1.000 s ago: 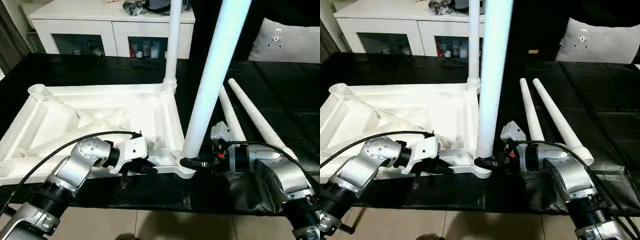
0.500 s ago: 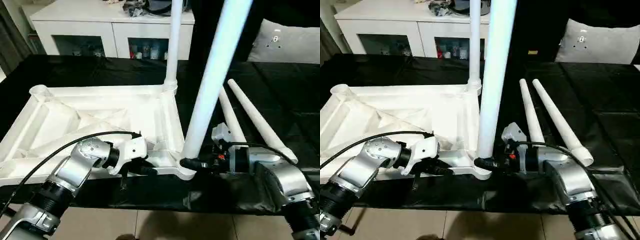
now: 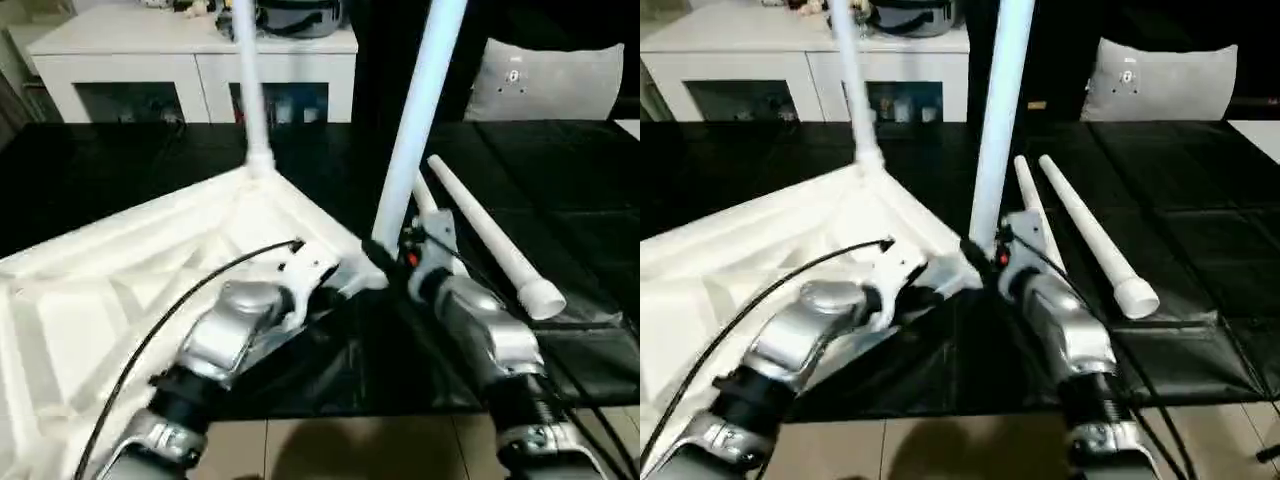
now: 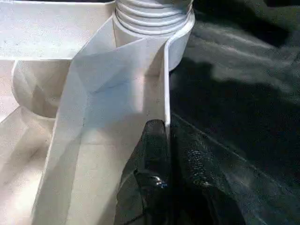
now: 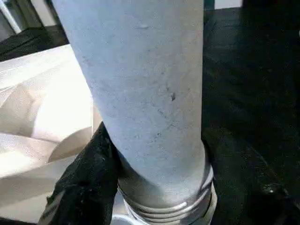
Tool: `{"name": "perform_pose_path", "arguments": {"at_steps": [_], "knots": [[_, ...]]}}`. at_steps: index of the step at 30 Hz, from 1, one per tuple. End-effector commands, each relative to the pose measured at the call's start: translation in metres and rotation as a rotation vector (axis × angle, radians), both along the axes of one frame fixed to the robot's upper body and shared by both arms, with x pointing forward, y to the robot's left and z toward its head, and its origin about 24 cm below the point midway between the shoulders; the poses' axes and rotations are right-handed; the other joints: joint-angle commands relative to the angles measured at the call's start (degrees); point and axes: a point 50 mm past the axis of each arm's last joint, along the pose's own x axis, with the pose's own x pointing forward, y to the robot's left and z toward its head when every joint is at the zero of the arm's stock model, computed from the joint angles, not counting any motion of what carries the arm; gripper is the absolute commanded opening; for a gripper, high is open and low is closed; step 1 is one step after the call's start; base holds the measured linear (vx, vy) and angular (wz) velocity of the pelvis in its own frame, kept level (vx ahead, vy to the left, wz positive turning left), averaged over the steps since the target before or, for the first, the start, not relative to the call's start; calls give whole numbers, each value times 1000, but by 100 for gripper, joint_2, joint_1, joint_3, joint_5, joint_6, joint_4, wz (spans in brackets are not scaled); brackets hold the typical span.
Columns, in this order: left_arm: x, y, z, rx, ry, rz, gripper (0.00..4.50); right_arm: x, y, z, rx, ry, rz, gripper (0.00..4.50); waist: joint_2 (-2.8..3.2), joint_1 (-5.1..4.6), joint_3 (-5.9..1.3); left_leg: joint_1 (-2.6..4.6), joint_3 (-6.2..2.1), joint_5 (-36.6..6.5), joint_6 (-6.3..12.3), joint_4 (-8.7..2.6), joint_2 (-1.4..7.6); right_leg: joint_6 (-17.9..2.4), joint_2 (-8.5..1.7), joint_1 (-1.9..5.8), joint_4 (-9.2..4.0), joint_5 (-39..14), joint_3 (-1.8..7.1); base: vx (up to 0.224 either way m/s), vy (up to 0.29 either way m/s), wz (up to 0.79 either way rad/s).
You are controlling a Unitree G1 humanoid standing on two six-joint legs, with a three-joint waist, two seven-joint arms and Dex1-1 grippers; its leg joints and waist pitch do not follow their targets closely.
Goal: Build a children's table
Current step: Rotate leg to tighten
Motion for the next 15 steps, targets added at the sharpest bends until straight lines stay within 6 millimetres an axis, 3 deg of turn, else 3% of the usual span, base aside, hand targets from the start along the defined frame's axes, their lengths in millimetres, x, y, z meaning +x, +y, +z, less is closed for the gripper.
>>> {"name": "perform_pose_path", "arguments": {"at_steps": [1, 6, 10, 15], "knots": [[9, -7, 28, -45, -125, -30, 0, -12, -1, -32, -20, 146, -12, 310, -12, 41, -352, 7, -142, -808, 152, -376, 292, -999, -513, 225, -440, -632, 296, 0, 0, 0], [11, 6, 24, 26, -147, -12, 0, -11, -8, -26, -22, 93, 4, 354, -1, 45, -347, 7, -125, -682, 292, -361, 298, -1163, -504, 228, -404, -174, 281, 0, 0, 0], [13, 17, 21, 34, -155, -17, 0, -12, -28, -12, 19, 9, 58, 389, -22, 63, -330, 4, -117, -929, 283, -368, 298, -1088, -524, 248, -451, -576, 288, 0, 0, 0], [11, 25, 19, 39, -173, -103, 0, -19, -47, 2, -2, -66, 203, 429, -34, 100, -337, -4, -115, -782, 390, -347, 304, -1023, -515, 252, -440, -493, 287, 0, 0, 0]]}}
